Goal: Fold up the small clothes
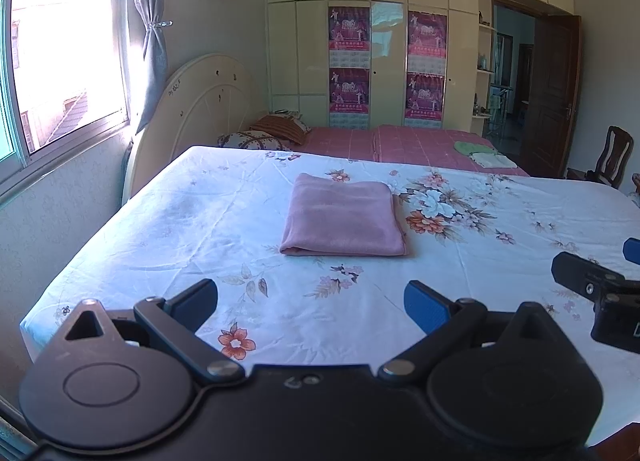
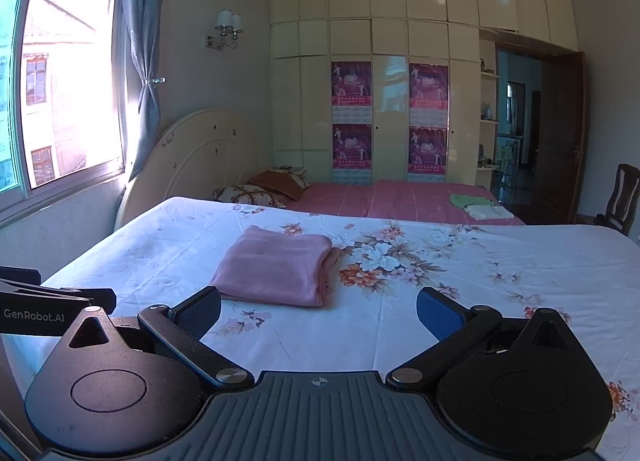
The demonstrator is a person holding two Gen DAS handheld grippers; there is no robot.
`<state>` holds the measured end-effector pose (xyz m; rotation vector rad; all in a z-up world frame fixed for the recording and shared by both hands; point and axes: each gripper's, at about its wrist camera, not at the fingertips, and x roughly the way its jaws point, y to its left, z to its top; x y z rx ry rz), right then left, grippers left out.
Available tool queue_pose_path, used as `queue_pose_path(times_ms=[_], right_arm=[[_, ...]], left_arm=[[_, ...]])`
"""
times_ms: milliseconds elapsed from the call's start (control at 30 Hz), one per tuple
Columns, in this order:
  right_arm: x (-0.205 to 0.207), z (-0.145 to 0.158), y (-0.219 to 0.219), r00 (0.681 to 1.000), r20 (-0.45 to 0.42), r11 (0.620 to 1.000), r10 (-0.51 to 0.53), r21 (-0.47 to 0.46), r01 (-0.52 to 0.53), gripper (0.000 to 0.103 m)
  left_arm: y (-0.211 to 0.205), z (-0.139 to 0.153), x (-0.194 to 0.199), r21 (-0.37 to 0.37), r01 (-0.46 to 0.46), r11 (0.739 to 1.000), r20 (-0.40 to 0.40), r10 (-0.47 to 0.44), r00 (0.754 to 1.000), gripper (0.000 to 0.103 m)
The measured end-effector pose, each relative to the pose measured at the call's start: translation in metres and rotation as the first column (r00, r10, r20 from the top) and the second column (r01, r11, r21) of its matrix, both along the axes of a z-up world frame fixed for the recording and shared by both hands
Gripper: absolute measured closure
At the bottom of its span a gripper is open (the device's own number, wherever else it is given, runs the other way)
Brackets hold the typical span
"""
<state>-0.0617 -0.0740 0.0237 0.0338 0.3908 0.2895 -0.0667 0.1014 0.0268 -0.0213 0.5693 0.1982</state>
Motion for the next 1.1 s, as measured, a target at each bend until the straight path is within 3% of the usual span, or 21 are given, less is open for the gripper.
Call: queue_pose_path(times_ms=[800,1100], right_arm=[[0.007,-0.004,-0.005,1.000,-0.016,1.000,0.003,0.004,-0.003,0.000],[0.022,-0.017,-0.007,0.999,-0.050,1.000,-0.001,-0.007,0.001,0.000]], left_arm=[[-0.009,-0.004,0.010,-0.013,0.002,1.000,-0.018,-0.002,1.000,0.003],[-0.008,-0.018,0.027,0.004,0.057,0.998,-0.026,-0.056,0.998,0.003]])
